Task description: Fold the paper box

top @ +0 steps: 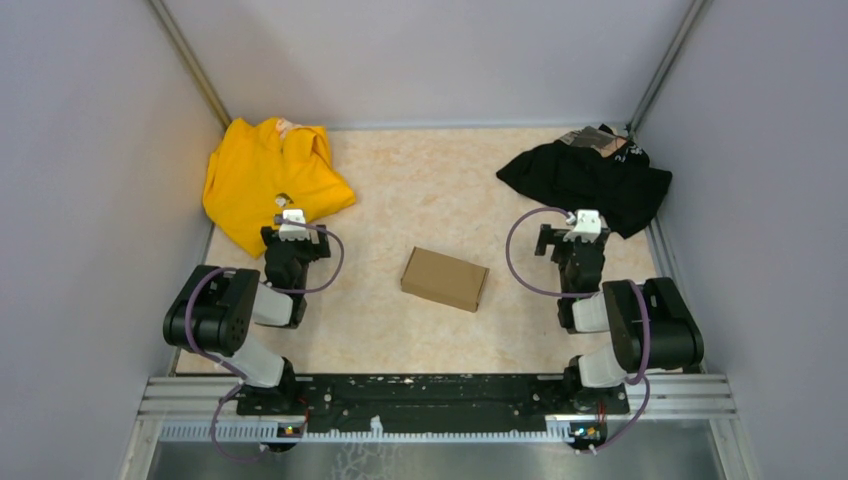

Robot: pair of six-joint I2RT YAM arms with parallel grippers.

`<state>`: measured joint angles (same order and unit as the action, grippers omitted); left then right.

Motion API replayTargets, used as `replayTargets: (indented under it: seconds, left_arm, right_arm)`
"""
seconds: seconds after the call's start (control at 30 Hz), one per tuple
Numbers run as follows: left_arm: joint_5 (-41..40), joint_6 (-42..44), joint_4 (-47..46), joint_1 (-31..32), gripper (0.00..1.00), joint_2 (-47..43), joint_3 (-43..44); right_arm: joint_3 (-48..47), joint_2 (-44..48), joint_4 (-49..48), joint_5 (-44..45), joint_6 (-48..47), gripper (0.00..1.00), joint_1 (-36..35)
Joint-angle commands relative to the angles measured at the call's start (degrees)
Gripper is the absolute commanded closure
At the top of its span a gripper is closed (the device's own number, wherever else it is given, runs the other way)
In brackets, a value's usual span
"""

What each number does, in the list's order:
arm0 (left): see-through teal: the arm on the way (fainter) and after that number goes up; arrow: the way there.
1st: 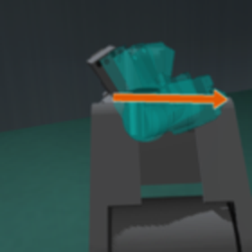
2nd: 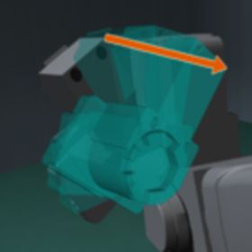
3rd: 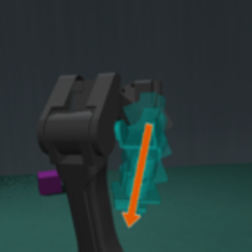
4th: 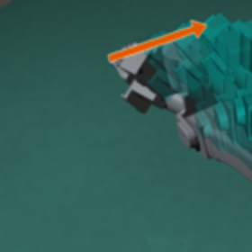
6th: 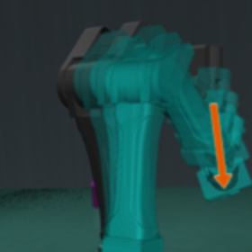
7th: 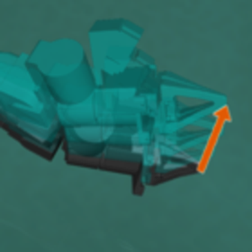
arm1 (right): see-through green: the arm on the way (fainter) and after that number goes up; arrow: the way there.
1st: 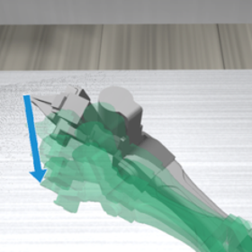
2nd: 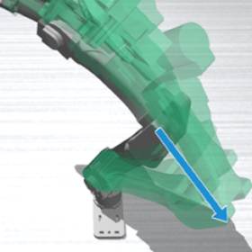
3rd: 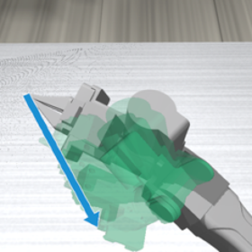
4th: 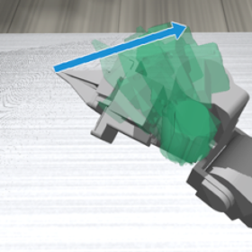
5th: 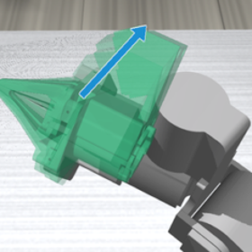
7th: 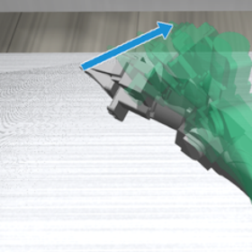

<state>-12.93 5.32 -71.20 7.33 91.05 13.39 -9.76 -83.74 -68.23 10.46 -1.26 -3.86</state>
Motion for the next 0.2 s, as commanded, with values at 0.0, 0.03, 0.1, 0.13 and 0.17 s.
replayTargets:
  seconds: [0.0,0.03,0.1,0.13,0.17]
  left_arm:
    - [0.90,-0.75,-3.07,-0.30,0.01,0.18,-0.03]
    - [0.89,-0.75,-3.07,-0.30,0.01,0.18,-0.03]
    - [0.89,-0.75,-3.07,-0.30,0.01,0.18,-0.03]
    - [0.89,-0.72,-3.07,-0.30,0.01,0.23,-0.03]
    - [0.89,-0.75,-3.07,-0.30,0.01,0.19,-0.03]
  right_arm:
    - [-0.98,-0.09,-1.71,0.18,0.73,0.01,0.34]
    - [-1.26,-0.11,-1.20,-0.04,0.73,0.01,0.34]
    - [-1.53,-0.10,-0.52,-0.42,0.83,0.01,0.50]
    - [-1.19,-0.10,-1.33,-0.23,0.83,0.01,0.52]
    - [-0.86,-0.06,-1.94,-0.01,0.75,0.01,0.45]
